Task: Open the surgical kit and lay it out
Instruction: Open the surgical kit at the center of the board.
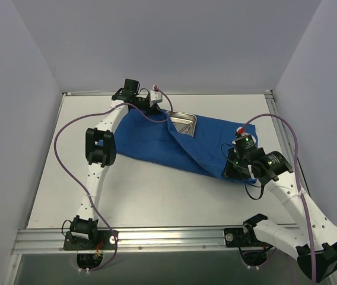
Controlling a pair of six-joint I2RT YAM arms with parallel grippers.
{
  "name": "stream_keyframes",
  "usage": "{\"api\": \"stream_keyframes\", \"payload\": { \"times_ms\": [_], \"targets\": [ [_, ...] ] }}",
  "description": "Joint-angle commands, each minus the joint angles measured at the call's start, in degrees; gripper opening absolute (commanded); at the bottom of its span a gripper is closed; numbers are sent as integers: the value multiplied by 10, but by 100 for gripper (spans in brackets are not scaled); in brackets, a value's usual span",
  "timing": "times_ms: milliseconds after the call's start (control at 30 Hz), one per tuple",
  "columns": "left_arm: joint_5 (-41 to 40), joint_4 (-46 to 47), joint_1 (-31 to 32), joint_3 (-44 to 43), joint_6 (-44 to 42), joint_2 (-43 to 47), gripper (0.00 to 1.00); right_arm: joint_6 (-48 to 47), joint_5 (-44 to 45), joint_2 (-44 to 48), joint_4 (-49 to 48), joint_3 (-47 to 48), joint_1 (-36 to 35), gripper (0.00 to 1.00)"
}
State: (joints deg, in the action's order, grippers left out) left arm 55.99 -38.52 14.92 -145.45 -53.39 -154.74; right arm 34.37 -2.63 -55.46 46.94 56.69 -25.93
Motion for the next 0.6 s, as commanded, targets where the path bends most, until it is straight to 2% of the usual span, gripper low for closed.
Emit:
{"api": "stream_keyframes", "payload": {
  "times_ms": [0, 133, 267, 400, 467, 533, 567],
  "targets": [
    [-10, -31, 4, 13, -28, 33, 2, 7, 13, 18, 12, 12, -3, 0],
    [-36, -18, 3, 37, 1, 74, 2, 12, 18, 23, -4, 11, -3, 0],
    [-130, 88, 6, 115, 150, 150, 2, 10, 25, 16, -32, 13, -2, 0],
    [-177, 172, 13, 198, 273, 236, 2, 13, 25, 13, -49, 11, -2, 0],
    [-225, 174, 19, 235, 337, 282, 2, 14, 22, 16, -49, 10, -2, 0],
    [-252, 138, 32, 254, 364, 321, 2, 11, 12, 19, -42, 13, -1, 0],
    [-276, 124, 37, 282, 406, 335, 2, 9, 10, 20, -33, 14, -1, 0]
  ]
}}
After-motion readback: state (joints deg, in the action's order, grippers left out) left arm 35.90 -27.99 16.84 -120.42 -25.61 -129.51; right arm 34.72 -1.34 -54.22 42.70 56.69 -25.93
